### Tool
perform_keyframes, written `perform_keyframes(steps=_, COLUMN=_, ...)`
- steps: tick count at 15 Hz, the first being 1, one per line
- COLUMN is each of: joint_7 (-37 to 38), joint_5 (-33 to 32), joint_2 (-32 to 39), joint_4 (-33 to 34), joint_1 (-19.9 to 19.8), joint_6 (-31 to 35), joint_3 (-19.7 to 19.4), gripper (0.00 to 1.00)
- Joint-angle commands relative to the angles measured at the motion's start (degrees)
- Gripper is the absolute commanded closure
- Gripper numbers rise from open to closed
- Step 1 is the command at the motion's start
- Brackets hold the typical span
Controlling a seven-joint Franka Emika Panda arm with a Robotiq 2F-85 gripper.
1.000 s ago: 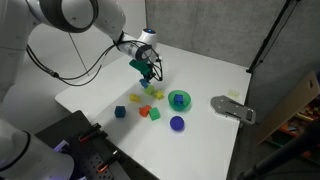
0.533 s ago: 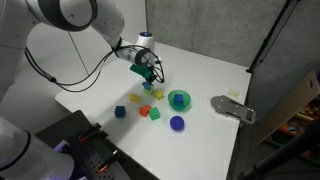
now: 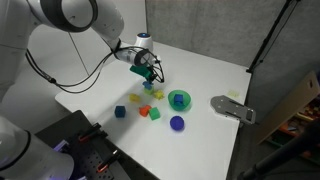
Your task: Remove the light blue toy from the green bowl and put it on top of the light green block on the worktop
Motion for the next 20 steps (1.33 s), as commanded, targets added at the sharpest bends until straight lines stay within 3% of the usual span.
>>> perform_keyframes(steps=1, joint_7=2.01, joint_5=-1.42, joint_2=1.28, joint_4=1.63, joint_1=1.31, joint_6=0.82, joint_3=-0.94, gripper=0.93)
perform_keyframes(steps=2, joint_7=1.89, joint_5=-1.41, joint_2=1.37, joint_4=1.67, joint_1=1.35, joint_6=0.84, joint_3=-0.92, gripper=0.57)
perform_keyframes(steps=9, joint_7=-0.19, joint_5=0.01, joint_2=-2.09, joint_4=0.14, joint_1=-1.01, joint_6=-2.69, joint_3=0.49, gripper=0.05)
perform_keyframes(steps=10, joint_7=-0.33, joint_5=0.02, joint_2=-3.23, joint_4=-0.34, joint_1=-1.44, joint_6=-3.64, joint_3=0.35, gripper=0.00)
perform_keyframes(steps=20, joint_7=-9.08, joint_5=2.15, joint_2=-20.51, joint_4=-7.07, joint_1=-10.31, joint_6=-23.23, joint_3=1.31, gripper=0.00)
